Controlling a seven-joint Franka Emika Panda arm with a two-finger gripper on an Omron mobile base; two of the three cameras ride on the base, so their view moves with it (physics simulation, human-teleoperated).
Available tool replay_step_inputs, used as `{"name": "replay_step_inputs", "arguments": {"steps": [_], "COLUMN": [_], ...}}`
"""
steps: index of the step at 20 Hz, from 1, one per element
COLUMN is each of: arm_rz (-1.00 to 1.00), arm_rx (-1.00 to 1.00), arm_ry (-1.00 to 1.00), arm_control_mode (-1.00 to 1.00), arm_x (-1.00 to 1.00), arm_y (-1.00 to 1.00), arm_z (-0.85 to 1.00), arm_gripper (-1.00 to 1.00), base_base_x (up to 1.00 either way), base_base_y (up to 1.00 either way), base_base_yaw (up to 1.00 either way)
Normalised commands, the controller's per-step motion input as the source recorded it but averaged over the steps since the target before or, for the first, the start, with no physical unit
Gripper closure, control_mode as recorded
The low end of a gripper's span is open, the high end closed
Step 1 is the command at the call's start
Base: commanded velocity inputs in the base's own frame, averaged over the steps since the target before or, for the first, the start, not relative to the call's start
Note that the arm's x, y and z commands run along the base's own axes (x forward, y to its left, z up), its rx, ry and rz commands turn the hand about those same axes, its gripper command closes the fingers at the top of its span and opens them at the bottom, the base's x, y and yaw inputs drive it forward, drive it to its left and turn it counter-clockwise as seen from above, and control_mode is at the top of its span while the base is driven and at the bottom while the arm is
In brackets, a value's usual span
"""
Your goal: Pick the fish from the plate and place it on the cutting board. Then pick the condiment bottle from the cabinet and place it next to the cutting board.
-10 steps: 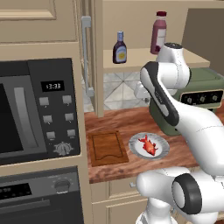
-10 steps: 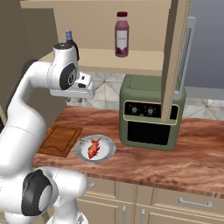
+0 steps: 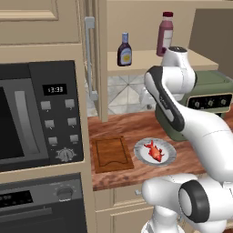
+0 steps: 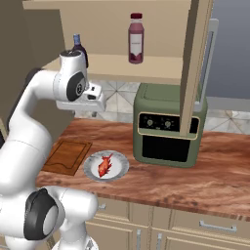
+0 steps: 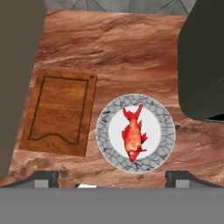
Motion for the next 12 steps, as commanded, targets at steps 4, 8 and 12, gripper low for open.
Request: {"name": "replay_step_inputs", "arguments": {"steps": [4, 8, 12], "arm_rz": [0.01, 0.03, 0.04], "arm_rx": [-0.08, -0.06, 0.00], "arm_ry": [0.07, 0.07, 0.07], "arm_control_mode": [-1.00, -1.00, -1.00], "arm_x": [0.00, 0.00, 0.00], "arm_y": [-0.07, -0.25, -0.33], "arm_z": [-0.25, -0.33, -0.33], "arm_gripper": [-1.00, -1.00, -1.00], "base_base_x": [0.00, 0.00, 0.00], "base_base_y": [0.00, 0.00, 0.00], "base_base_yaw": [0.00, 0.00, 0.00]}}
